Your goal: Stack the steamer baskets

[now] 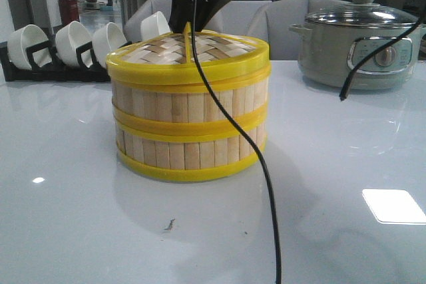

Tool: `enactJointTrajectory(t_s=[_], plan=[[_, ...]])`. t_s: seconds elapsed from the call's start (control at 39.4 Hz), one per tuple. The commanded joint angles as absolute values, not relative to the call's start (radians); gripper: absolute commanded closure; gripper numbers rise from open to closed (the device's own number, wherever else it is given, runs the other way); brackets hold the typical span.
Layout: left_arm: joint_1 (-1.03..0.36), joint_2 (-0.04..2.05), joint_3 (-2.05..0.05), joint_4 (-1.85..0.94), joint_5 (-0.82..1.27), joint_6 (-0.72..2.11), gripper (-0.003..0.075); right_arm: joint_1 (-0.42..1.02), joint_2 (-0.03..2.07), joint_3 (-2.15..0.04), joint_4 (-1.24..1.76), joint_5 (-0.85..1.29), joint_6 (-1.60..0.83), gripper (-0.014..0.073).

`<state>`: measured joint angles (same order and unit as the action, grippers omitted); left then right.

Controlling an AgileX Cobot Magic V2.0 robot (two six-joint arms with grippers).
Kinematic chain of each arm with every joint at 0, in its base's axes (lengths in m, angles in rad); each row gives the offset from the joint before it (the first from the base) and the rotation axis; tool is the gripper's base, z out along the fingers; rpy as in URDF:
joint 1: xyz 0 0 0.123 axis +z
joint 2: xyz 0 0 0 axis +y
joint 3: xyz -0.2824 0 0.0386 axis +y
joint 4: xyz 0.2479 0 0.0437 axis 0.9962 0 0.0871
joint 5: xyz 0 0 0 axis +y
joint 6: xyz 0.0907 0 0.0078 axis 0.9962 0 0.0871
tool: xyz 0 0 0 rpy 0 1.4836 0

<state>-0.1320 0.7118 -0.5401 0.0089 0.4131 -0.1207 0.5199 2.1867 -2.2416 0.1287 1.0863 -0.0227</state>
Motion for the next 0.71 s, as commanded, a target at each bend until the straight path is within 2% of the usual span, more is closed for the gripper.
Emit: enactJointTrajectory(t_s=[0.0, 0.13, 0.18, 0.58, 0.69], plan=[[-0.139, 0.706, -0.570, 0.008, 0.337, -0.122, 0.0636, 0.508, 2.125, -2.274, 0.108, 1.043, -0.020, 0.0372], [-0.139, 0.706, -0.570, 0.008, 0.337, -0.122, 0.0636, 0.508, 2.123, -2.274, 0.108, 1.027, -0.020, 0.0145], [-0.139, 0.706, -0.570, 0.008, 0.337, -0.122, 0.0636, 0.508, 2.118, -2.274, 0.108, 1.017, -0.020, 0.0109], [-0.139, 0.706, -0.570, 0.008, 0.337, -0.122, 0.0636, 0.496, 2.030, -2.274, 0.075, 0.935, -0.020, 0.0109], [-0.139, 0.706, -0.570, 0.008, 0.337, -0.122, 0.0636, 0.481, 1.996, -2.274, 0.039, 0.935, -0.020, 0.0157]])
